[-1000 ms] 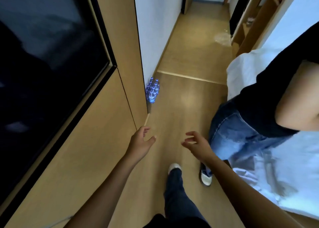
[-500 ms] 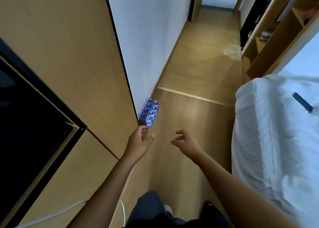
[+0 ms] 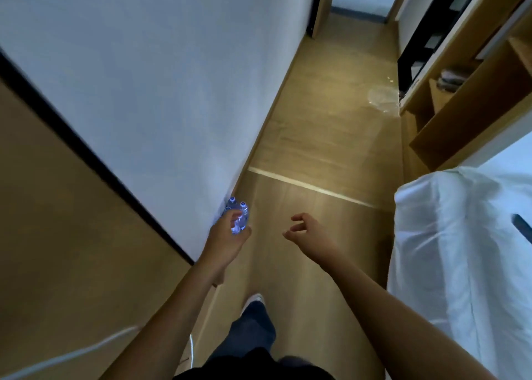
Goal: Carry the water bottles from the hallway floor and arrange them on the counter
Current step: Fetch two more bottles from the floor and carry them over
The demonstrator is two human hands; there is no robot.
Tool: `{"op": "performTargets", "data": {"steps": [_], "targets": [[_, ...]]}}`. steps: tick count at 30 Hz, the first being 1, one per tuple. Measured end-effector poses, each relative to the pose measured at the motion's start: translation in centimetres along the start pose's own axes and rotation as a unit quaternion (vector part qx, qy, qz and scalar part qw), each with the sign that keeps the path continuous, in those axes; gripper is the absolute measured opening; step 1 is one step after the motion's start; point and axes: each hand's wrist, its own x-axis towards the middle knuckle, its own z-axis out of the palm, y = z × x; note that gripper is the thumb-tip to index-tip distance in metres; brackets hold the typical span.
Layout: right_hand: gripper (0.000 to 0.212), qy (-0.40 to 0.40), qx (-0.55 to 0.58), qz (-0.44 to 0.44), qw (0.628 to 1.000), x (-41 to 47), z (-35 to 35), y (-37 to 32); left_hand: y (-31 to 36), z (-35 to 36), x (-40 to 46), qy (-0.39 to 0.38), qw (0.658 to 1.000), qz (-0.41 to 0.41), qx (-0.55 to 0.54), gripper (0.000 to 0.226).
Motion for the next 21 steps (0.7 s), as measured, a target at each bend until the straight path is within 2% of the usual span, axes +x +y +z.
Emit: {"op": "performTargets", "data": {"steps": [9,14,17,21], "targets": [[0.043,-0.029,-0.041,-0.031,0.998,14.6,-3.2,-7.5,3.2,-0.9,14.7,0.025,0.999,-0.043,-0.011,0.031],[0.042,-0.079,-0.068,-0.049,0.993,22.6,-4.7,-10.2,3.5,-0.4,20.7,0.053,0.995,-0.085,-0.028,0.043],[0.042,-0.129,-0.096,-0.067,0.985,28.2,-5.5,-12.2,3.8,0.6,24.4,0.095,0.987,-0.117,-0.050,0.043],[0.041,-0.206,-0.148,-0.099,0.962,35.5,-6.0,-14.9,4.4,2.1,28.6,0.192,0.964,-0.164,-0.086,0.038]]}}
